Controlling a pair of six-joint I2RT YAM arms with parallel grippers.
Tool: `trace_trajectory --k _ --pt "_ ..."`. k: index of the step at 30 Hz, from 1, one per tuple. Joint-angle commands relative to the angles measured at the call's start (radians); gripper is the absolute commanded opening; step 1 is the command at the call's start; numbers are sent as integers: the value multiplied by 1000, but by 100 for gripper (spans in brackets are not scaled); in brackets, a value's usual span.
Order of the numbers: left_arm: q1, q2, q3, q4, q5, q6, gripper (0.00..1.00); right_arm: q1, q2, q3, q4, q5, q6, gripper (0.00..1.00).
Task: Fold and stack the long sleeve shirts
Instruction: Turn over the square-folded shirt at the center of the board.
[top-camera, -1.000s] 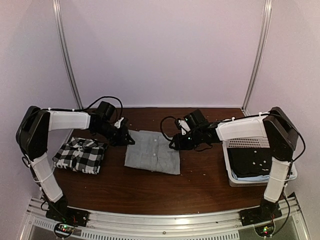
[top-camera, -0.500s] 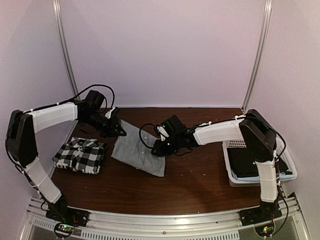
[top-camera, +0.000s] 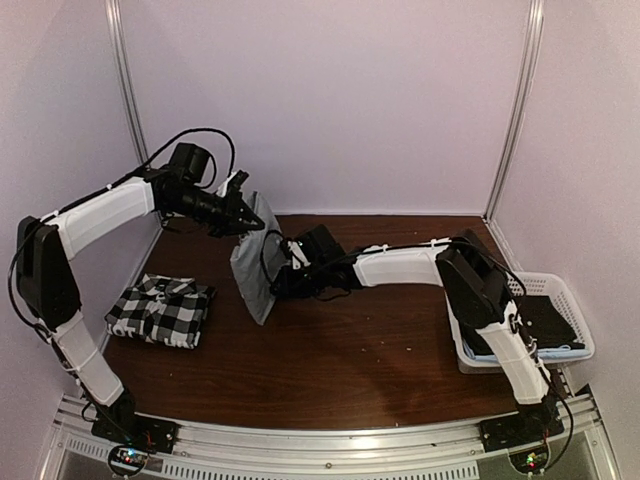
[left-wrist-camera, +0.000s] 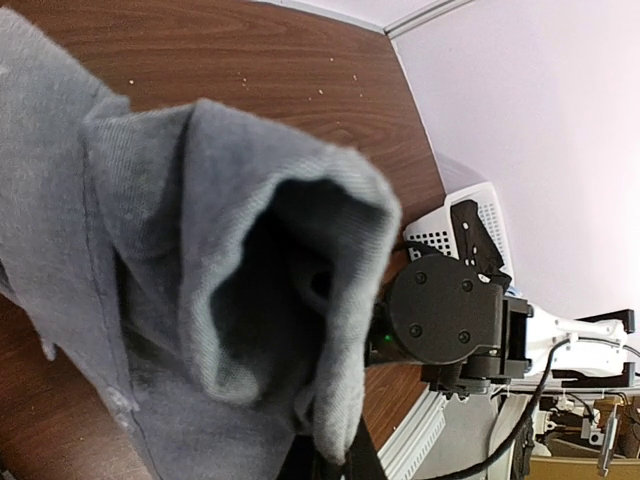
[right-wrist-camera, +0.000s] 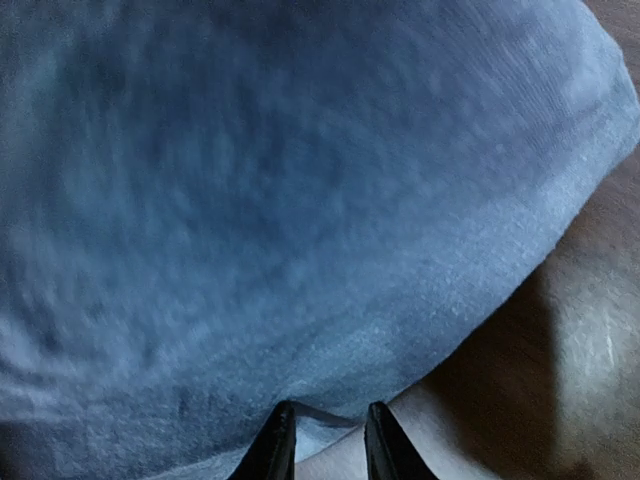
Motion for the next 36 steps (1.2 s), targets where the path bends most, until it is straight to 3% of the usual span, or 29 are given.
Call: trace_trajectory --k 1,8,18,25,31,35,36 --pt "-35 65 45 86 61 -41 0 10 75 127 83 -92 81 26" --pt "-40 112 43 165 62 -100 0 6 87 116 97 -117 105 26" --pt "-44 156 56 195 58 -132 0 -38 -70 -84 107 -71 72 26" --pt "-101 211 91 233 23 -160 0 -69 -305 -224 21 54 6 26" --pt "-240 326 148 365 -41 -250 0 -128 -629 -486 -90 337 -58 29" --pt "-357 521 337 383 -39 -281 39 -185 -774 -638 -130 402 -66 33" --pt "-372 549 373 384 -37 -290 45 -194 -795 -659 -140 409 -67 33"
